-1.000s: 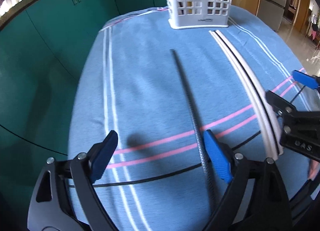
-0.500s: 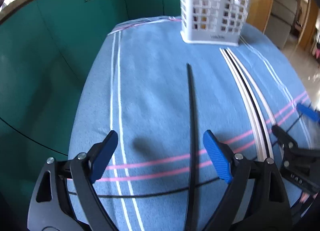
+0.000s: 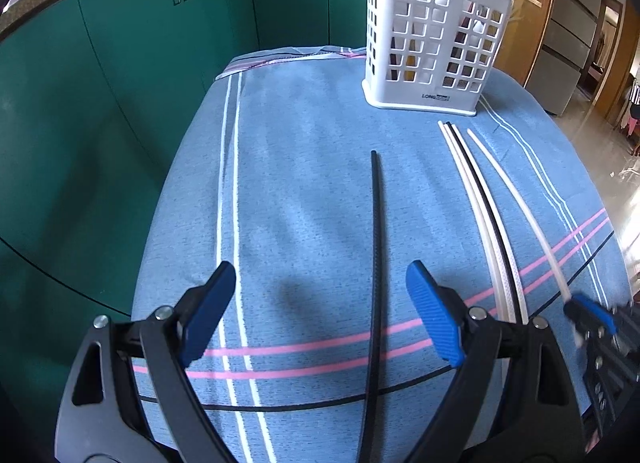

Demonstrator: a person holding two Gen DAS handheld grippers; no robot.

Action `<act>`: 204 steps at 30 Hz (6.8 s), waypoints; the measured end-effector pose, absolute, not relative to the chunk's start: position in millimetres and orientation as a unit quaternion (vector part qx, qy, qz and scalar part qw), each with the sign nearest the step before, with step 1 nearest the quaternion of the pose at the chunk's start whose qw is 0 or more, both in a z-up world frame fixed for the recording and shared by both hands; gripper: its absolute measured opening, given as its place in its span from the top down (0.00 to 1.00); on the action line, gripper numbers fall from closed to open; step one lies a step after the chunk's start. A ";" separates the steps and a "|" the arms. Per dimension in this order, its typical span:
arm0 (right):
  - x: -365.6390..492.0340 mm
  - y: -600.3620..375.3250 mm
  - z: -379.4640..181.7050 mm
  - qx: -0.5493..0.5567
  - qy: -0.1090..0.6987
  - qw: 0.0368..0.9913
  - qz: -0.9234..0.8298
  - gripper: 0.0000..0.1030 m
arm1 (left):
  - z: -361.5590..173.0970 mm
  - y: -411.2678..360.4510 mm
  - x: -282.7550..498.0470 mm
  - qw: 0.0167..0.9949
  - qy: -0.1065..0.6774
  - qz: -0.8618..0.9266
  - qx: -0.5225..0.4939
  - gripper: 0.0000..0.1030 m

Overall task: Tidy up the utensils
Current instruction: 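Close the left tool on the black chopstick while the right tool grasps a light wooden chopstick, then lift both held chopsticks and carry them over the white caddy, then lower both chopsticks into the caddy and open both tools, then withdraw both tools from the caddy toward the remaining chopsticks, then lower the left tool onto a white chopstick and close its fingers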

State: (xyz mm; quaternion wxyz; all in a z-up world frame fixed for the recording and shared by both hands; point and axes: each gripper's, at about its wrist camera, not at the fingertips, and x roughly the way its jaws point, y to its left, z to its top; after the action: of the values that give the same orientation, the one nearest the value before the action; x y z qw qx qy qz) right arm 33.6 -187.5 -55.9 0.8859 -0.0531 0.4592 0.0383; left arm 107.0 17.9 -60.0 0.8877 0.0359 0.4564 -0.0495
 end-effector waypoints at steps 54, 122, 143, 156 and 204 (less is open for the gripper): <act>170.5 -176.6 -32.8 0.019 0.473 0.878 0.068 0.95 | -59.8 -17.7 182.4 0.883 0.459 -0.090 0.031 0.96; 292.1 -201.9 203.0 0.031 0.278 0.957 0.074 0.95 | 188.0 -44.1 309.1 0.964 0.237 -0.110 -0.037 0.96; 115.3 -254.9 172.6 0.074 0.169 0.982 0.045 0.16 | 137.9 19.9 130.9 0.979 0.185 -0.074 -0.051 0.10; 33.7 -214.7 25.7 0.044 0.262 0.963 0.041 0.16 | 14.1 7.0 53.5 0.963 0.263 -0.051 -0.022 0.10; 39.3 -248.4 14.6 0.080 0.305 0.949 0.029 0.16 | -65.1 -74.8 116.7 0.880 0.440 -0.175 0.033 0.83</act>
State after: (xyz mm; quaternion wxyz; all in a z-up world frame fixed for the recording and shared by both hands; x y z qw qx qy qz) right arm 39.3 -248.4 14.6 0.9486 0.0796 0.3050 0.0291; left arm 116.7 -74.8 -65.1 0.8800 0.0330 0.4405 -0.1745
